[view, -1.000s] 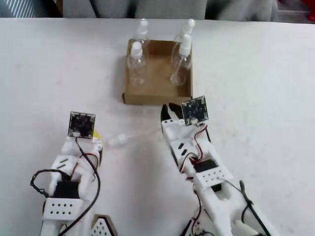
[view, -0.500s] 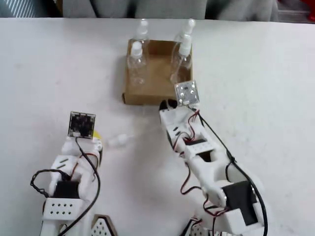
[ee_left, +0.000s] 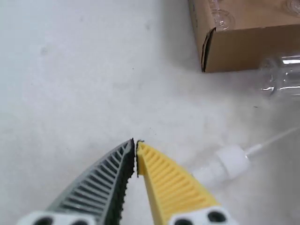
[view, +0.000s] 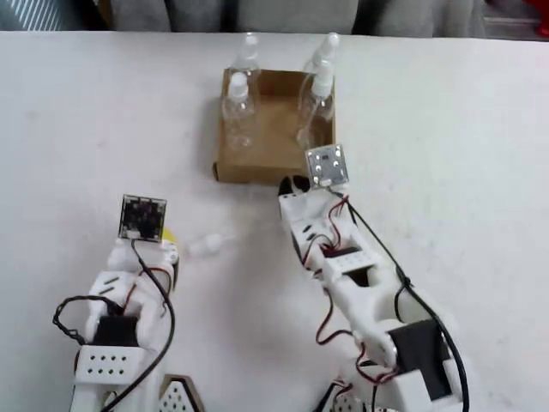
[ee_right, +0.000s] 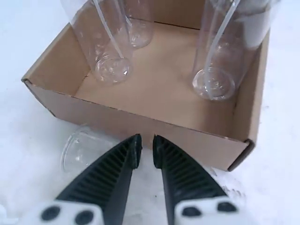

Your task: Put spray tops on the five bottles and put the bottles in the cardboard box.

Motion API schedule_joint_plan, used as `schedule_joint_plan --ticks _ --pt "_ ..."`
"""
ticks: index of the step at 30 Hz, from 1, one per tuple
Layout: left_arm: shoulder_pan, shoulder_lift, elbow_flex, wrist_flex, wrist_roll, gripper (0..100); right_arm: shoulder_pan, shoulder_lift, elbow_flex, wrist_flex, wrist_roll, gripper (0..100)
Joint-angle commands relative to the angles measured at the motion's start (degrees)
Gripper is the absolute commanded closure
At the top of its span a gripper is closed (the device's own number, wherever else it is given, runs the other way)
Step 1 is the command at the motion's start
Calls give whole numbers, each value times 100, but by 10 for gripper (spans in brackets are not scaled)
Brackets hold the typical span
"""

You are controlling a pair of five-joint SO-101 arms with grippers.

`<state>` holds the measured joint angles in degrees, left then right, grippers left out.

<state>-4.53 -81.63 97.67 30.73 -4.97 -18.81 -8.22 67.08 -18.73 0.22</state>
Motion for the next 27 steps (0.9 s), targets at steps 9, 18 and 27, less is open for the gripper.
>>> schedule_joint_plan --ticks 9,18,27 --pt "-31 -48 -35 -70 -44 980 101 -1640 985 673 -9 975" --pt "-31 -48 -35 -70 -44 980 180 -2484 79 1815 -35 975" --pt "-31 -48 -35 -70 -44 980 312 -198 -958 1297 -35 975"
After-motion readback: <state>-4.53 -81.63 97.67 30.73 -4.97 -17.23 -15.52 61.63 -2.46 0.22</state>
